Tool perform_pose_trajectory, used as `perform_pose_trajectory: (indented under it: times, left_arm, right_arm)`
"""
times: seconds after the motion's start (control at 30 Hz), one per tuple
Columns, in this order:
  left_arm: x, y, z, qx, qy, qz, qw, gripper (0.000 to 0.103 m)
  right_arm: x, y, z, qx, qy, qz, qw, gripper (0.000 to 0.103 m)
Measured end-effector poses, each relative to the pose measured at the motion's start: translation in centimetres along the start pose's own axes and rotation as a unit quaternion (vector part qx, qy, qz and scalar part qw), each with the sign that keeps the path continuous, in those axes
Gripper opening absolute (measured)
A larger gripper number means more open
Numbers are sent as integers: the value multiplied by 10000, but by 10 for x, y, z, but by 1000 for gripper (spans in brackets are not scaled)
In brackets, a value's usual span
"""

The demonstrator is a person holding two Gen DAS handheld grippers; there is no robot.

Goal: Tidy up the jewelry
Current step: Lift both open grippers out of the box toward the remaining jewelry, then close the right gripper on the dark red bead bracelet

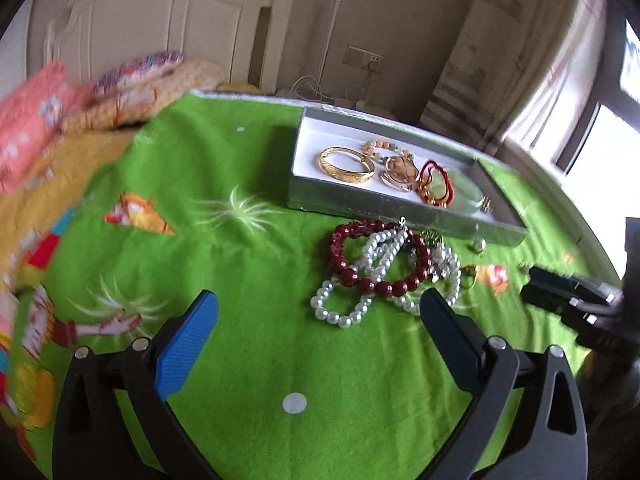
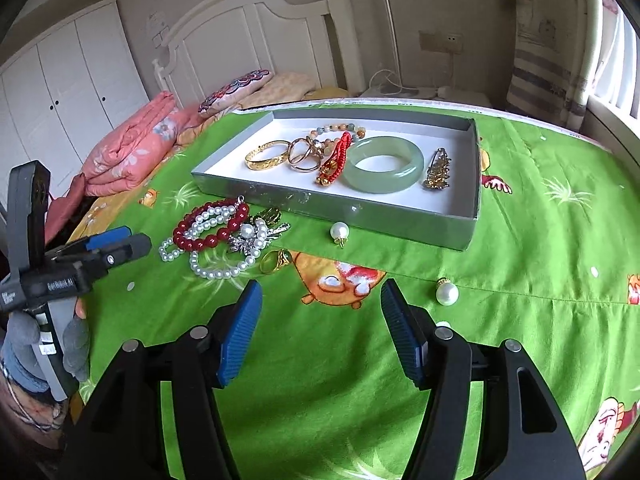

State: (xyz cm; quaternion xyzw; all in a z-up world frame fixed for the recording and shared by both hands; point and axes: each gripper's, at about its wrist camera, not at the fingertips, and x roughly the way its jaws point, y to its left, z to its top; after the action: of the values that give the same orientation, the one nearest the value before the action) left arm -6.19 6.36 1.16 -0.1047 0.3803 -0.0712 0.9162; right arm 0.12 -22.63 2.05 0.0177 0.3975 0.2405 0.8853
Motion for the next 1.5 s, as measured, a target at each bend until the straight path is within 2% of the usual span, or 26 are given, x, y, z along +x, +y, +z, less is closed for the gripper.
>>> perform_pose_trajectory:
  times: [0.1, 0.3, 0.63, 0.8, 0.97, 1.07, 1.13, 1.2, 1.3, 1.37, 1.5]
  left_arm:
    - [-4, 13, -1, -417, -116, -245, 9988, 100]
    - [-8, 15, -1, -428, -196, -452, 9979, 100]
    - [-7, 18, 1, -491, -180, -572, 9970, 100]
    - [-5, 17, 1, -483, -139, -557, 9972, 100]
    - [-5, 10, 0, -293, -98, -583, 9978, 100]
    - [-17, 10, -3, -291, -415, -597, 9969, 99]
    - [-30, 16, -6, -412, -764, -770, 9933, 99]
    - [-42, 29, -10, -739, -1110, -822, 9876, 99]
    - [-44, 49, -8, -1266, -1179, -894, 9809, 99]
    - [-43, 59, -7, -1485, -1162, -956, 9774, 99]
    - [-43, 63, -6, -1552, -1112, -961, 9769, 99]
  right_arm:
    - [-1, -2, -1, 45, -35, 47, 10000, 60]
    - [2, 7, -1, -160, 72, -148, 9997, 60]
    - [21, 32, 1, -561, 436, -66, 9975, 60]
    - [32, 46, 8, -812, 474, -103, 9955, 56]
    - [35, 63, 21, -1032, 356, 103, 9940, 49]
    - [41, 81, 28, -1326, 334, 278, 9902, 44]
    - [47, 90, 31, -1445, 374, 323, 9883, 39]
    - [54, 97, 33, -1453, 484, 533, 9868, 36]
    - [58, 107, 32, -1465, 530, 789, 9846, 34]
    - [59, 118, 31, -1765, 503, 717, 9804, 34]
    - [65, 138, 30, -2329, 558, 694, 9684, 30]
